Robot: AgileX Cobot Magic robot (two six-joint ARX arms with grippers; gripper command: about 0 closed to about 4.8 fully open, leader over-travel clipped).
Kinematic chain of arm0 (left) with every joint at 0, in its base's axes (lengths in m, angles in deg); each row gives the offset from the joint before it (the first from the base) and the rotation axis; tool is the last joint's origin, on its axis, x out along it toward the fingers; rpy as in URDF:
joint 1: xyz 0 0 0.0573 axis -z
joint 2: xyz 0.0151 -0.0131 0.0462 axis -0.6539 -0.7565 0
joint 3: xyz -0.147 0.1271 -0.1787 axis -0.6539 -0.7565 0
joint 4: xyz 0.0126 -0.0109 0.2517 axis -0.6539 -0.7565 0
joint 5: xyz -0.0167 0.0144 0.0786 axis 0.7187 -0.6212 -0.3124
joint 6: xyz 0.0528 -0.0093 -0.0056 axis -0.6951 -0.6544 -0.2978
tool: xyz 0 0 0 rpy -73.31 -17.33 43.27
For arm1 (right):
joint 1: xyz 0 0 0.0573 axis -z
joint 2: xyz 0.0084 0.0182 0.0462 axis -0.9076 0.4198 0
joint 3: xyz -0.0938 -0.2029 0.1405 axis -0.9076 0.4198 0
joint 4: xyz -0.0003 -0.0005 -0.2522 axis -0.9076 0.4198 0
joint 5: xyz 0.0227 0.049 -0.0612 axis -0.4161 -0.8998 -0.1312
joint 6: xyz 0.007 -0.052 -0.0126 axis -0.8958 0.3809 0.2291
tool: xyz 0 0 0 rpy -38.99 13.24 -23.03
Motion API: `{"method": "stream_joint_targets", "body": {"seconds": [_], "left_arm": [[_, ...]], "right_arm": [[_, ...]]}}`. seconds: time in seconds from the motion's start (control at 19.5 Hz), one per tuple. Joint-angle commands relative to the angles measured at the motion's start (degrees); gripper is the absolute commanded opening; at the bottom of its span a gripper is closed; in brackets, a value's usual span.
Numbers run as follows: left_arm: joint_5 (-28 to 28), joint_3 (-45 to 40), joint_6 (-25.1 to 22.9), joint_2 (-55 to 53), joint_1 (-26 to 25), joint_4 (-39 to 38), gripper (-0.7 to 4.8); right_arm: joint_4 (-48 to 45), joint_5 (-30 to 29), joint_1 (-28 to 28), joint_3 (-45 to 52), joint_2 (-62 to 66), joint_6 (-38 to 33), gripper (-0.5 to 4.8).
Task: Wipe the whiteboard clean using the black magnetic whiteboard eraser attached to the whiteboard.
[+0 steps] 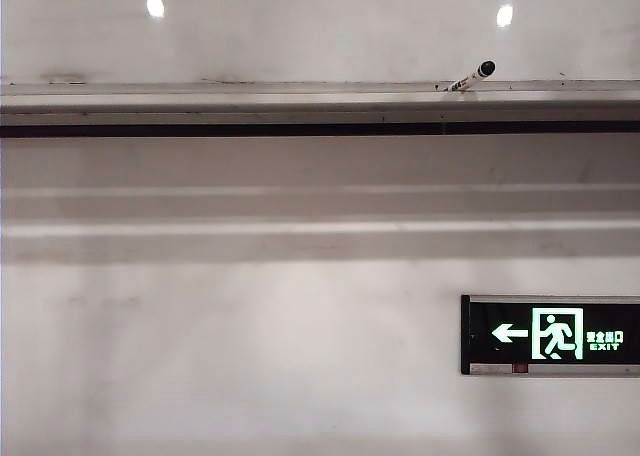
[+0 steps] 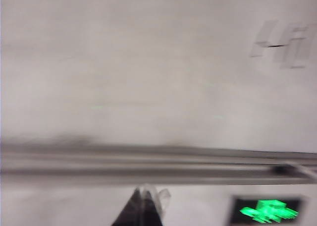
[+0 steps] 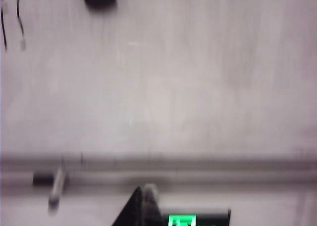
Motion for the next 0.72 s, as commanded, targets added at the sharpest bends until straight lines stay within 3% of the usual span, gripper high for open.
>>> {"method": "stream_joint_targets", "body": {"seconds": [0.05, 0.31, 0.46, 0.72], "left_arm": [[9.79, 9.81, -0.11, -8.52, -0.04, -0.09, -0.06], [11.93, 23.12, -0.04, -19.3, -0.02, -1.66, -0.06], [11.93, 30.34, -0.11, -24.52, 0.11, -6.73, -0.06], [12.15, 38.51, -0.28, -29.75, 2.05, -9.49, -0.06]], "right_arm": [[-0.68, 0.15, -0.02, -9.03, 7.04, 0.17, -0.06], [-0.59, -0.5, -0.2, -23.43, 19.96, 0.22, -0.06], [-0.55, -1.29, -1.64, -32.61, 28.3, 2.19, -0.06], [-0.31, -7.91, -4.26, -45.79, 40.57, 6.36, -0.06]]}}
